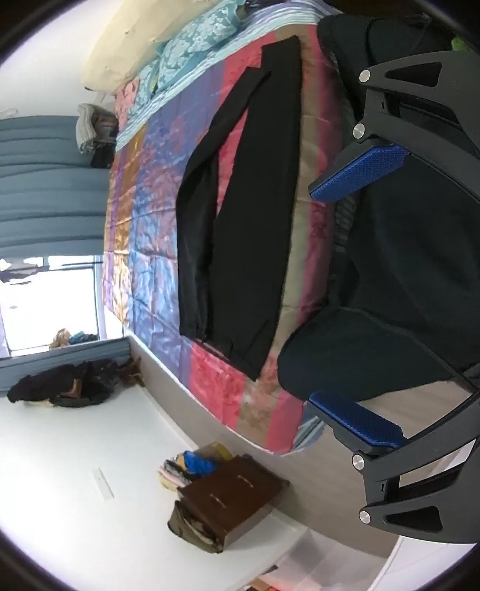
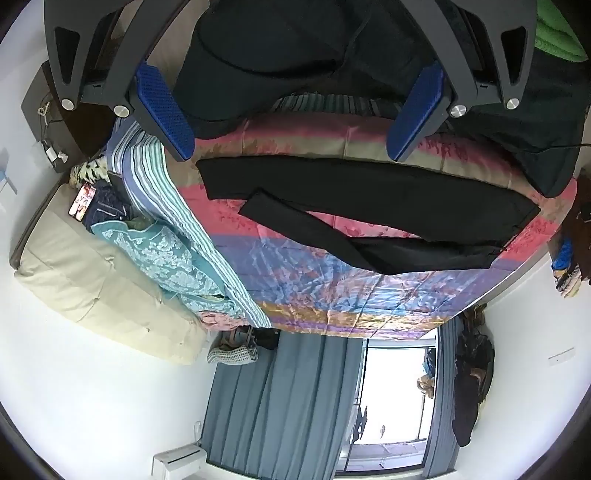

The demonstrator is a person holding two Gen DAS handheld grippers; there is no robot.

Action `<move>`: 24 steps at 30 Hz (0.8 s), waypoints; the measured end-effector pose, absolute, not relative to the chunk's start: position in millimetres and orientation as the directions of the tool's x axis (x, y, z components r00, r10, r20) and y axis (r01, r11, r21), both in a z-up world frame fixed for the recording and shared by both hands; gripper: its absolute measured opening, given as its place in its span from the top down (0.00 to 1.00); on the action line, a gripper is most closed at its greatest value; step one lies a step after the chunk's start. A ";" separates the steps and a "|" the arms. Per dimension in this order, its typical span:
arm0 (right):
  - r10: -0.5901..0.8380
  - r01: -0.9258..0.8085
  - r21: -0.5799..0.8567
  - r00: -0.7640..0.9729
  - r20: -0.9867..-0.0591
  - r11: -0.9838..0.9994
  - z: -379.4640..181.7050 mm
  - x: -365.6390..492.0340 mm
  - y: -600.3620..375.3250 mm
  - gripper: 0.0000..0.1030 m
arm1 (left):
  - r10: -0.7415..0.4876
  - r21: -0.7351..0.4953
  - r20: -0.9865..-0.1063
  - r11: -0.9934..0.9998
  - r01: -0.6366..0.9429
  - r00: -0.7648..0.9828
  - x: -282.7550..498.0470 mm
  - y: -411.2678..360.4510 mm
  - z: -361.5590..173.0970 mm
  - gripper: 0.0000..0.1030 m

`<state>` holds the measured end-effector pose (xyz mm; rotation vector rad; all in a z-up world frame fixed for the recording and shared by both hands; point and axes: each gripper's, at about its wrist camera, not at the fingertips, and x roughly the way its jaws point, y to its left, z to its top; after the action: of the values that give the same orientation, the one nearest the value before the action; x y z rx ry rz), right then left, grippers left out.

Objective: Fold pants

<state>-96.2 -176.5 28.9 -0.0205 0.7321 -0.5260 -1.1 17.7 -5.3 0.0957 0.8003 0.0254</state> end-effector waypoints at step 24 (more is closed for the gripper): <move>-0.470 0.451 -0.203 0.628 -0.620 0.869 24.8 -99.4 -176.1 0.00 | 0.002 0.112 -0.716 0.987 0.112 0.698 -1.5 -1.0 -6.5 0.01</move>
<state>-99.4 -176.1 24.8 -0.0290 0.7181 -0.5279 -1.5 -1.0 -6.5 0.1517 0.7967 -0.0616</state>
